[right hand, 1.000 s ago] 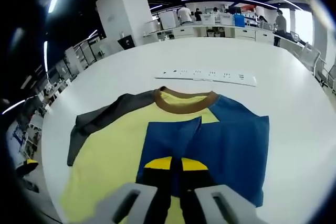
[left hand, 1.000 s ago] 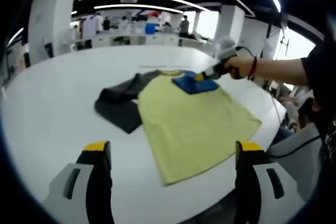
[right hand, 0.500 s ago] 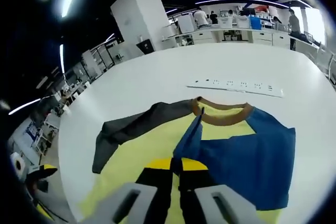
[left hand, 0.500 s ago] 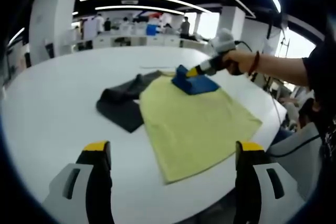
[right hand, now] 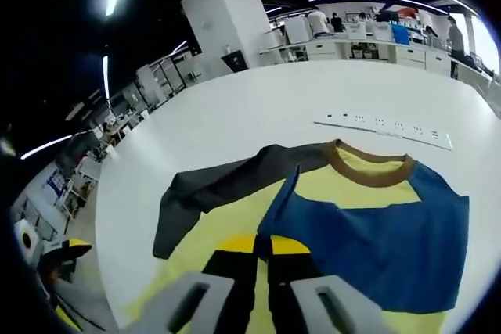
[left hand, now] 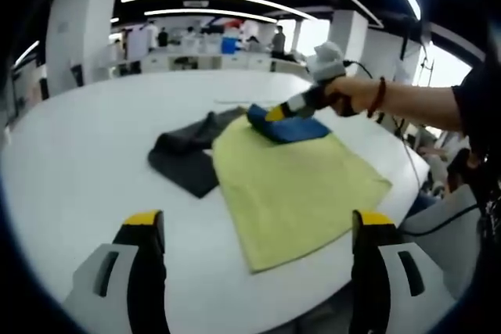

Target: Fold the garment on the visible template until the final outline fits inside the template.

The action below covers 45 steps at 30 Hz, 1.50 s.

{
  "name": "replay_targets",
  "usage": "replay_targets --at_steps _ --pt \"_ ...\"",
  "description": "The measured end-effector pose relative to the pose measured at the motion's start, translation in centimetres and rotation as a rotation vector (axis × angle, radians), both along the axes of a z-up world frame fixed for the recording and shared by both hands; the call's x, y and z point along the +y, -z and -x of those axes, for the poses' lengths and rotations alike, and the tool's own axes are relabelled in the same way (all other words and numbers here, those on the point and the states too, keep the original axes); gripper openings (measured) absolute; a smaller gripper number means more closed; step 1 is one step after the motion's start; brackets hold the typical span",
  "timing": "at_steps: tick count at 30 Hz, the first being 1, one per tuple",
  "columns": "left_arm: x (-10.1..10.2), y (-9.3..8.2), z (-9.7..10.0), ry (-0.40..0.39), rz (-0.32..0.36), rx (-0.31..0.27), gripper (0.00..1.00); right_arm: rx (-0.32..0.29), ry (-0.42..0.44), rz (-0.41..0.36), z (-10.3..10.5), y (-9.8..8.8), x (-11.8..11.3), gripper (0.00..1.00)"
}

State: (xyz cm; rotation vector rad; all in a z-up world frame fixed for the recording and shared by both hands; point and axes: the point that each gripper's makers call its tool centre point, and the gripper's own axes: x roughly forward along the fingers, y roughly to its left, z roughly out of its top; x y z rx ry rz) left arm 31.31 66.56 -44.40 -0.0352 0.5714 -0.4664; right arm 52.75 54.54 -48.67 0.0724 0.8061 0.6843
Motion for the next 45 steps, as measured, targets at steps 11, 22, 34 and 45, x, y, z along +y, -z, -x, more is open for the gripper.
replay_targets --at_steps 11,22,34,45 --pt "0.5 0.2 0.2 -0.023 0.005 0.007 0.96 0.023 -0.047 0.029 1.3 1.6 1.6 0.0" --pt "0.3 0.5 0.3 -0.013 0.01 0.019 0.96 0.028 -0.084 0.067 1.8 2.8 1.9 0.0" --pt "0.4 0.5 0.3 -0.012 0.011 0.019 0.96 0.041 -0.077 0.082 2.2 3.3 1.3 0.12" --pt "0.3 0.1 0.1 -0.029 0.001 0.007 0.99 -0.058 0.068 0.183 0.0 1.1 -5.0 0.44"
